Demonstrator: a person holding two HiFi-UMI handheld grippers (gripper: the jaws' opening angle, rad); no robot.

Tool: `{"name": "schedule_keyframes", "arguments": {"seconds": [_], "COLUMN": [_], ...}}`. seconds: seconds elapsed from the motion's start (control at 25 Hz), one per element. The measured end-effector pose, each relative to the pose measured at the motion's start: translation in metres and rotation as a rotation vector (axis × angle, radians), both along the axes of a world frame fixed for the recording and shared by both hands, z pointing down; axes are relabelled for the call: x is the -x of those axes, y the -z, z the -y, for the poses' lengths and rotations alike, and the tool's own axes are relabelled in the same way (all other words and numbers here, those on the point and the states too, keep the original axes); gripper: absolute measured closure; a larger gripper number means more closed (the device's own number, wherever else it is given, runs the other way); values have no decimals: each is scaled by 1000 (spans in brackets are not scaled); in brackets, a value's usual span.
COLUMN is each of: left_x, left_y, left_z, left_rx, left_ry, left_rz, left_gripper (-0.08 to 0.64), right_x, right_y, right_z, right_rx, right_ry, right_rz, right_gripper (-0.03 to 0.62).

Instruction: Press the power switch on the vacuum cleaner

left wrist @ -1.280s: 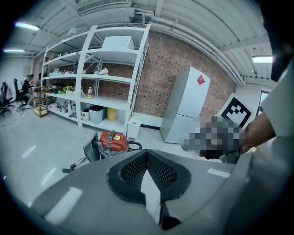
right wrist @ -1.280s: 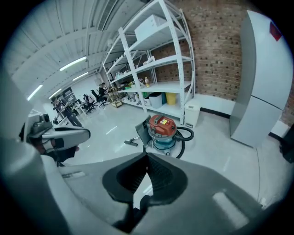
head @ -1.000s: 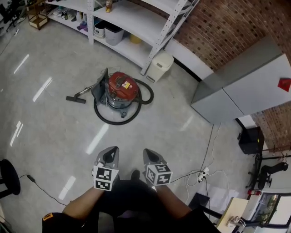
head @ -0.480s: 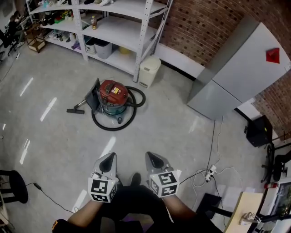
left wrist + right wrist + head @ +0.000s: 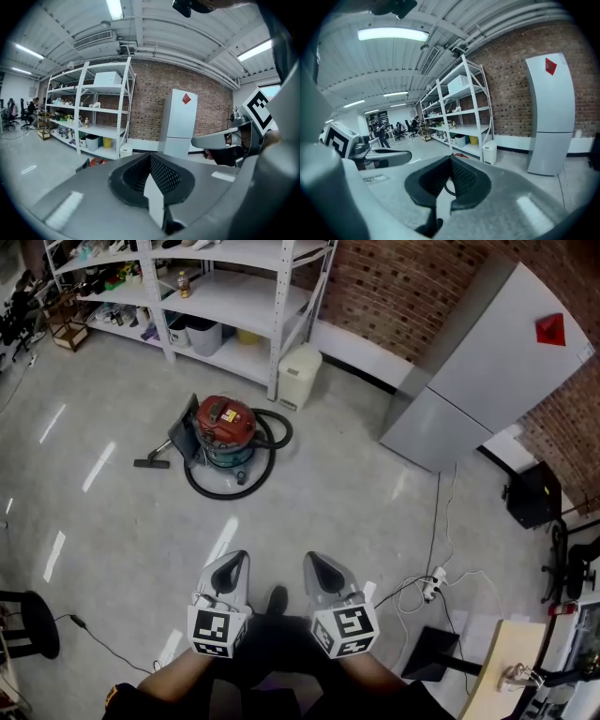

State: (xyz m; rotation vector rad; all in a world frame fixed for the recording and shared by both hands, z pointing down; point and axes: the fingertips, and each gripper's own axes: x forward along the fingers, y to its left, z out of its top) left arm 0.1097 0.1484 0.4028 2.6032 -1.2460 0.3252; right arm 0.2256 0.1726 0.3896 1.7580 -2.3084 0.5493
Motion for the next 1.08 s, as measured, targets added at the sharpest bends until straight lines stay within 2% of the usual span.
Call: {"name": "schedule_keyframes", "arguments": {"seconds": [0.48, 1.08], "left_x": [-5, -31], "left_y": [1, 8], "left_z": [-9, -3], "left_rx": [-20, -48], "left_ry": [20, -27], "left_rz": [15, 19], "left_gripper": [546, 546], "right_x": [-8, -31], "right_y": [4, 7], "right_z": [-12, -12], "right_rx": [-59, -79], "right_ry": [0, -42], "right_rz": [-9, -13], "right_gripper": [601, 601]}}
